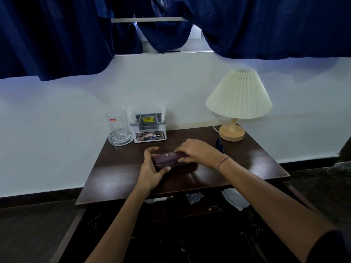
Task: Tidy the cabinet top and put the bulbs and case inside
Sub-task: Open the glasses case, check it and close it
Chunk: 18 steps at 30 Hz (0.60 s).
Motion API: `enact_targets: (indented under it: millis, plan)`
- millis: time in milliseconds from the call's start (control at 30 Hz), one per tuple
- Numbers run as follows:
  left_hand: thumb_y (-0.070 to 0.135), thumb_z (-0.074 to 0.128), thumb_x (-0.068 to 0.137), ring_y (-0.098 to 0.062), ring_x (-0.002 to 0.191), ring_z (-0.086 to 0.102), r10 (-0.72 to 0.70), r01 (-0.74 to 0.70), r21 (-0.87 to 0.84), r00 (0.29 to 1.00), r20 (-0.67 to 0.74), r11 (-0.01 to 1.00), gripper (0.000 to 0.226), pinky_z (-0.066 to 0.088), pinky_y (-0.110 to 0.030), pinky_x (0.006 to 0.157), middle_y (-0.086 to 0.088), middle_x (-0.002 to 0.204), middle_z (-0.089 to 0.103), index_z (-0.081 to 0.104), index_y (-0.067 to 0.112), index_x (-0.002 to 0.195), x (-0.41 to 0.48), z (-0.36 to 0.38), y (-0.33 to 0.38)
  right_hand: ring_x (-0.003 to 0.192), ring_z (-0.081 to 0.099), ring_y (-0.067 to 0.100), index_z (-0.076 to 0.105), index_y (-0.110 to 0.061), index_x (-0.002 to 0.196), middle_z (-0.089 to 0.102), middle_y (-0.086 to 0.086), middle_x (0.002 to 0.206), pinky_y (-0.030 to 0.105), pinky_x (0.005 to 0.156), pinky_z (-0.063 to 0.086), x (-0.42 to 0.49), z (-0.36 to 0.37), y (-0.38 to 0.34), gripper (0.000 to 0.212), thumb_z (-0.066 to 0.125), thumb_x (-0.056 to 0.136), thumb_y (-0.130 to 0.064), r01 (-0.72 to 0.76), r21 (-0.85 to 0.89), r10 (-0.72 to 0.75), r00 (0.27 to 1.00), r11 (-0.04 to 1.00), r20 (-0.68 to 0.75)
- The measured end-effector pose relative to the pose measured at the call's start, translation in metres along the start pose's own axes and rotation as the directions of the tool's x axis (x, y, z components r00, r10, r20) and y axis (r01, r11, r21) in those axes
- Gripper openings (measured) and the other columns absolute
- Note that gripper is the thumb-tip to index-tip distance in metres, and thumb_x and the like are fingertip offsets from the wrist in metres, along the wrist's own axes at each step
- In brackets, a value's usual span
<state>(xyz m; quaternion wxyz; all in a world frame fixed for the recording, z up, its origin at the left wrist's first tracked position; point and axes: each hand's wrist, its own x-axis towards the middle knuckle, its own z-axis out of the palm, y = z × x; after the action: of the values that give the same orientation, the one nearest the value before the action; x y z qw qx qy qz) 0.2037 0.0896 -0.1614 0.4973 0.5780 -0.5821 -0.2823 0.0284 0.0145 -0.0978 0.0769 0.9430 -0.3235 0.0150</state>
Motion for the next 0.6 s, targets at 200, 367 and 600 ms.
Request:
enact_targets:
  millis: [200, 367, 600]
  plan:
    - [-0.004, 0.075, 0.070, 0.003, 0.104, 0.057, -0.012, 0.015, -0.093, 0.999, 0.038, 0.996, 0.111, 0.043, -0.026, 0.098, 0.009, 0.110, 0.054, 0.006, 0.041, 0.144, -0.001, -0.001, 0.003, 0.103, 0.057, 0.022, 0.059, -0.020, 0.119, 0.068, 0.007, 0.111, 0.034, 0.085, 0.044, 0.004, 0.004, 0.009, 0.032, 0.044, 0.095, -0.035, -0.154, 0.326, 0.196, 0.976, 0.933, -0.097]
    - [-0.002, 0.075, 0.070, -0.019, 0.126, 0.047, -0.008, 0.011, -0.060, 0.999, 0.045, 0.998, 0.101, 0.036, -0.040, 0.111, -0.009, 0.136, 0.044, 0.019, 0.034, 0.146, 0.001, 0.000, 0.000, 0.094, 0.062, 0.027, 0.053, -0.010, 0.108, 0.067, 0.012, 0.104, 0.038, 0.080, 0.049, 0.016, 0.011, 0.002, 0.025, 0.043, 0.097, -0.029, -0.283, 0.492, 0.407, 0.898, 0.823, -0.164]
    - [0.009, 0.075, 0.074, -0.022, 0.139, 0.030, -0.049, 0.049, 0.112, 0.999, -0.003, 0.993, 0.083, 0.025, -0.030, 0.113, -0.012, 0.149, 0.029, 0.033, 0.030, 0.142, 0.004, 0.002, -0.006, 0.114, 0.049, 0.023, 0.053, -0.010, 0.117, 0.054, 0.008, 0.120, 0.036, 0.096, 0.045, -0.007, 0.012, 0.013, 0.032, 0.052, 0.092, -0.028, -0.465, 0.409, 0.610, 0.694, 0.785, -0.382]
